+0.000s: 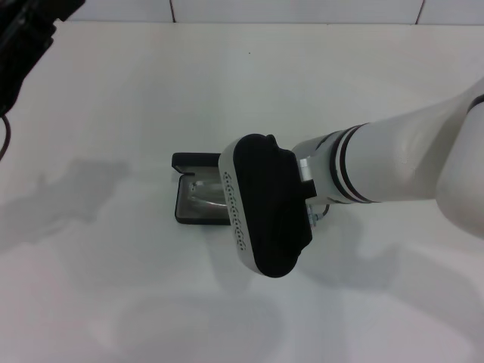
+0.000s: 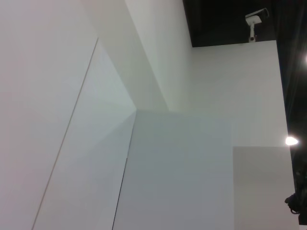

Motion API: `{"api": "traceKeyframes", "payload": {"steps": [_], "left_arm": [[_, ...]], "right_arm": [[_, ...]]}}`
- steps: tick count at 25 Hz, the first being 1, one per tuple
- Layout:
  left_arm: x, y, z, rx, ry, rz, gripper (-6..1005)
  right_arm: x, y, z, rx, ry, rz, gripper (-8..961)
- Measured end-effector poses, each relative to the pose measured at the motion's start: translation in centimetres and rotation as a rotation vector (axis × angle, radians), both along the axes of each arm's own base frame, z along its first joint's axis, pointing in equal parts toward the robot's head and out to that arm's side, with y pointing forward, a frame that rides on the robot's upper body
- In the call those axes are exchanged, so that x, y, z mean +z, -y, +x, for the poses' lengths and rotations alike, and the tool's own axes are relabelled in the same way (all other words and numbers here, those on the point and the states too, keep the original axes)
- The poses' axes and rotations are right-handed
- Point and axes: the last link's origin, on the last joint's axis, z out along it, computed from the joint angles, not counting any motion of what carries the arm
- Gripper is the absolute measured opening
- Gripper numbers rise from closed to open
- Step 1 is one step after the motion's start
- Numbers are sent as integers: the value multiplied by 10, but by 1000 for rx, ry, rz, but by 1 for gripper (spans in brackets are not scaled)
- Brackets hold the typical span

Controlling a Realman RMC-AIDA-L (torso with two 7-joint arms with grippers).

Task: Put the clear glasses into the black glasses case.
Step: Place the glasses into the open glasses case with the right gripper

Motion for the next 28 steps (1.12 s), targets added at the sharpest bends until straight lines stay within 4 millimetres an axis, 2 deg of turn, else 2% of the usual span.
{"api": "traceKeyframes", "payload": {"steps": [28], "left_arm": [[-5, 3, -2, 8, 1, -2, 111]], "right_arm": [[-11, -7, 9, 36, 3, 14, 124]]}}
